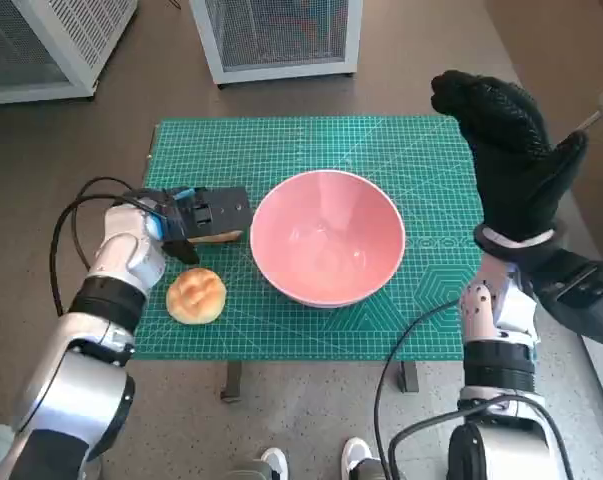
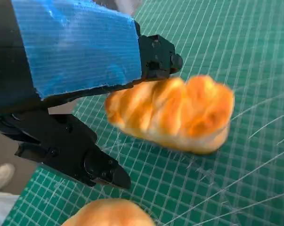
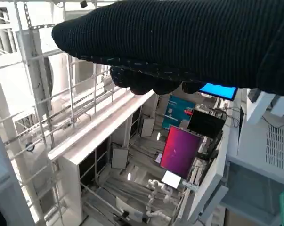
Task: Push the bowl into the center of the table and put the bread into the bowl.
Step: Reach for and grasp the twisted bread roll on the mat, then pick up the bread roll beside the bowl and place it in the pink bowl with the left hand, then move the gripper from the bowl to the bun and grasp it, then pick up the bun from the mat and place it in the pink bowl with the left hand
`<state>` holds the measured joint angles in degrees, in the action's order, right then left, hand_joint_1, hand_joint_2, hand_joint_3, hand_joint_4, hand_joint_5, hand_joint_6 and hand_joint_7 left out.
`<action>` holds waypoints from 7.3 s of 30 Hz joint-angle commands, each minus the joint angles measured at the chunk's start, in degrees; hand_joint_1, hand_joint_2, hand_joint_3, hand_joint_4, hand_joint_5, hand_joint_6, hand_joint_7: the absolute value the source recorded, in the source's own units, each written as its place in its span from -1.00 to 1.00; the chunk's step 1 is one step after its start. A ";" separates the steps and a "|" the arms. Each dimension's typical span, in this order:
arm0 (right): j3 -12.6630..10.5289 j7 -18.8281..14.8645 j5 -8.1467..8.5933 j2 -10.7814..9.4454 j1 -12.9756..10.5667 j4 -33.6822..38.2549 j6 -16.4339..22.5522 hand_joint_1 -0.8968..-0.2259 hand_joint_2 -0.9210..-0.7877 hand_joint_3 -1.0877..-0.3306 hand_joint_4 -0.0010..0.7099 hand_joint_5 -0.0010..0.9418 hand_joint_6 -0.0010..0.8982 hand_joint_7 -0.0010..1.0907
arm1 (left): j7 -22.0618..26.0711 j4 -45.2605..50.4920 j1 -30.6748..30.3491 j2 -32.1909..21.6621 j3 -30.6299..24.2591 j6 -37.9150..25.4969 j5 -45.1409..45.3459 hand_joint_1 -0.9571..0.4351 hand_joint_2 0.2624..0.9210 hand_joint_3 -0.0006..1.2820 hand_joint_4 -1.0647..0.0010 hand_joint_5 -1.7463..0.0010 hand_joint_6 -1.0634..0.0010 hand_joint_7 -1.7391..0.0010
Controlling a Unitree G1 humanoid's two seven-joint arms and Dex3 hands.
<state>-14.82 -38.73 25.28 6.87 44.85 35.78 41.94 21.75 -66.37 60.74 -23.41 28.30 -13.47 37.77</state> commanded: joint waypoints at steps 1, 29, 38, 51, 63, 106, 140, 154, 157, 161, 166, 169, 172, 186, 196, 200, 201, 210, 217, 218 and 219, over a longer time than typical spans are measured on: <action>-0.15 0.07 0.89 -0.29 -1.39 0.01 -1.10 -0.08 -1.00 0.14 -0.34 -0.98 -0.95 0.08 | -3.61 -2.79 0.39 1.01 -0.22 3.03 -0.45 0.34 0.51 -0.95 0.48 0.95 0.33 0.94; 0.62 -0.51 1.82 -1.17 -2.33 -1.22 -1.82 -0.05 -1.00 0.21 -0.32 -0.99 -0.93 0.04 | -21.62 19.37 -5.99 -7.18 -4.82 12.74 -0.54 0.38 1.00 -0.84 -0.21 -0.38 -0.11 -0.39; 0.84 -1.22 2.52 -1.45 -2.28 -1.34 -2.49 -0.07 -1.00 0.25 -0.34 -0.99 -0.92 0.04 | -19.25 50.92 -15.75 -9.57 -13.11 8.07 -1.65 0.38 1.00 -0.89 -0.34 -0.31 -0.12 -0.37; 0.57 -2.15 3.01 -1.26 -1.93 -0.37 -2.58 -0.07 -1.00 0.26 -0.34 -0.99 -0.91 0.04 | -18.92 71.57 -22.72 -5.93 -12.74 11.13 0.52 0.38 0.97 -0.95 -0.52 -0.18 -0.19 -0.34; 0.45 -2.41 2.72 -1.20 -2.05 -0.01 -2.35 -0.08 -1.00 0.26 -0.34 -1.00 -0.91 0.04 | -13.59 65.01 -22.14 -2.52 -6.66 16.53 1.45 0.38 0.99 -0.96 -0.50 -0.23 -0.19 -0.30; 0.87 -1.37 0.83 -1.00 -4.07 -1.06 -0.51 -0.04 -1.00 0.18 -0.34 -1.00 -0.96 0.02 | 5.15 80.37 -34.46 -8.67 -20.31 9.31 -5.35 -0.50 0.84 -0.99 1.00 1.00 0.71 0.91; 1.13 -2.85 2.91 -1.77 -3.45 -0.87 -4.56 -0.06 -1.00 0.31 -0.35 -1.00 -0.95 0.05 | 15.91 94.13 -53.74 -18.54 -30.80 -6.28 -10.83 0.49 0.35 -0.99 1.00 1.00 0.65 0.98; 1.10 -3.51 3.70 -1.43 -3.93 -2.22 -5.94 -0.06 -1.00 0.31 -0.35 -1.00 -0.97 0.06 | 12.79 84.65 -49.20 -17.18 -20.45 -6.26 -4.46 0.26 0.35 -0.99 1.00 1.00 0.68 1.00; 1.10 -3.61 3.78 -1.33 -4.13 -2.36 -5.84 -0.06 -1.00 0.31 -0.35 -1.00 -0.97 0.06 | 12.08 81.51 -47.77 -16.42 -18.53 -5.74 -3.65 0.24 0.36 -0.99 1.00 1.00 0.68 1.00; 0.95 -3.70 3.71 -1.17 -4.26 -2.32 -5.57 -0.06 -1.00 0.31 -0.35 -1.00 -0.97 0.07 | 11.03 77.52 -45.89 -15.27 -16.52 -5.13 -2.63 0.22 0.36 -0.99 0.99 1.00 0.68 1.00; 0.77 -3.42 3.34 -0.91 -4.26 -2.24 -5.09 -0.05 -1.00 0.31 -0.35 -1.00 -0.97 0.07 | 9.47 73.07 -44.12 -14.11 -14.81 -4.91 -1.61 0.20 0.37 -0.99 0.93 0.99 0.65 0.99; 0.62 -3.36 3.10 -0.73 -4.26 -2.01 -4.63 -0.06 -1.00 0.31 -0.35 -1.00 -0.97 0.07 | 8.68 70.04 -43.05 -13.21 -13.70 -5.14 -0.76 0.20 0.38 -0.99 0.90 0.98 0.64 0.99; 0.52 -3.31 2.94 -0.60 -4.33 -1.94 -4.28 -0.06 -1.00 0.32 -0.35 -1.00 -0.96 0.07 | 7.96 67.34 -42.13 -12.39 -12.89 -5.40 -0.33 0.22 0.39 -0.99 0.85 0.98 0.63 0.99; 0.54 -2.49 1.53 -0.32 -4.54 -1.62 -2.62 -0.05 -1.00 0.30 -0.34 -0.99 -0.97 0.04 | 6.74 61.27 -39.01 -10.81 -10.43 -8.13 2.41 0.44 0.63 -0.94 0.29 0.95 0.11 0.90; 0.54 -2.27 0.78 -0.28 -4.35 -1.11 -2.05 -0.05 -1.00 0.29 -0.34 -1.00 -0.98 0.03 | 0.34 64.33 -40.21 -12.25 -13.22 -3.32 2.13 0.39 0.97 -0.88 -0.33 -0.14 -0.11 -0.26; 0.50 -2.34 0.80 -0.09 -4.18 -0.87 -2.13 -0.06 -1.00 0.28 -0.34 -1.00 -0.98 0.03 | -1.40 69.68 -41.20 -12.42 -16.71 -1.67 0.44 0.38 0.99 -0.92 -0.39 -0.23 -0.17 -0.34; 0.50 -2.35 0.79 -0.06 -4.12 -0.76 -2.10 -0.06 -1.00 0.28 -0.35 -1.00 -0.98 0.03 | -1.74 70.76 -41.30 -12.39 -17.44 -1.35 0.11 0.38 0.99 -0.93 -0.40 -0.23 -0.18 -0.33; 0.52 -2.68 1.03 0.12 -3.62 -0.25 -2.50 -0.06 -1.00 0.28 -0.34 -1.00 -0.99 0.03 | -6.98 78.38 -40.36 -11.39 -23.73 3.82 -2.97 0.38 0.96 -0.98 -0.53 -0.20 -0.29 -0.24; 0.53 -3.06 1.35 0.17 -3.29 0.31 -2.76 -0.07 -1.00 0.28 -0.35 -1.00 -0.99 0.04 | -11.13 80.22 -36.37 -8.97 -23.90 6.20 -1.94 0.38 0.93 -0.99 -0.62 -0.12 -0.31 -0.25; 0.57 -3.08 1.38 0.14 -3.30 0.25 -2.81 -0.07 -1.00 0.28 -0.35 -1.00 -0.99 0.04 | -11.86 80.12 -35.46 -8.40 -23.28 6.64 -1.36 0.38 0.93 -0.99 -0.62 -0.11 -0.31 -0.25; 0.60 -3.09 1.40 0.11 -3.32 0.20 -2.85 -0.07 -1.00 0.28 -0.35 -1.00 -0.99 0.04 | -12.36 80.03 -34.84 -7.99 -22.87 6.96 -0.93 0.38 0.93 -0.99 -0.63 -0.12 -0.31 -0.25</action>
<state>-14.41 -41.39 26.79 6.72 41.85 35.21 39.84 11.22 12.73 23.49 -32.90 4.38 -8.04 35.78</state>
